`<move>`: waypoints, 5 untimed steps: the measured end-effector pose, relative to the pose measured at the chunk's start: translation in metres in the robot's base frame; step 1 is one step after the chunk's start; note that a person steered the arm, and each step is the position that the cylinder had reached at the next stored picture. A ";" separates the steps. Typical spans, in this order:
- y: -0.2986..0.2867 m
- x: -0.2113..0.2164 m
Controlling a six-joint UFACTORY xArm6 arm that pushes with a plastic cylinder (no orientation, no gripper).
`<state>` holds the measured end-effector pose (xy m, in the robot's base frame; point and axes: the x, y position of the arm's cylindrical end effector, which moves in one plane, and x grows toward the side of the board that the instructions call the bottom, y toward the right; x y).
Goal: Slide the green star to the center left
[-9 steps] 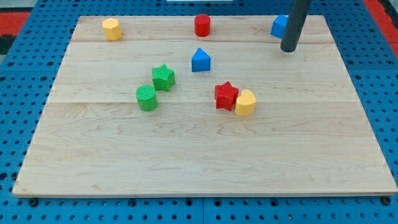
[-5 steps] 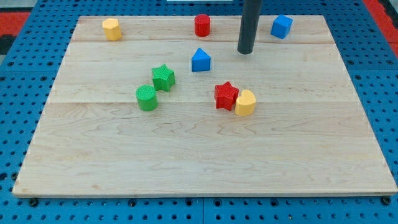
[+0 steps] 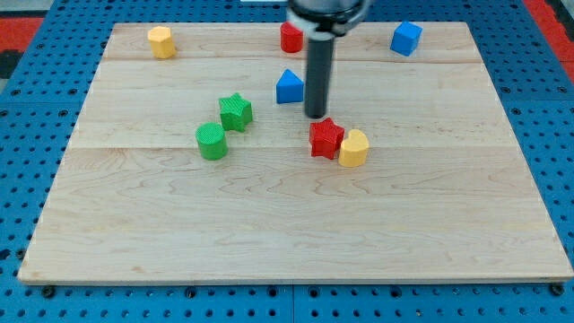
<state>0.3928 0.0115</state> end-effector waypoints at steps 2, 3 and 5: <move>-0.100 -0.003; -0.093 -0.025; -0.112 -0.039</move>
<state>0.3543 -0.1009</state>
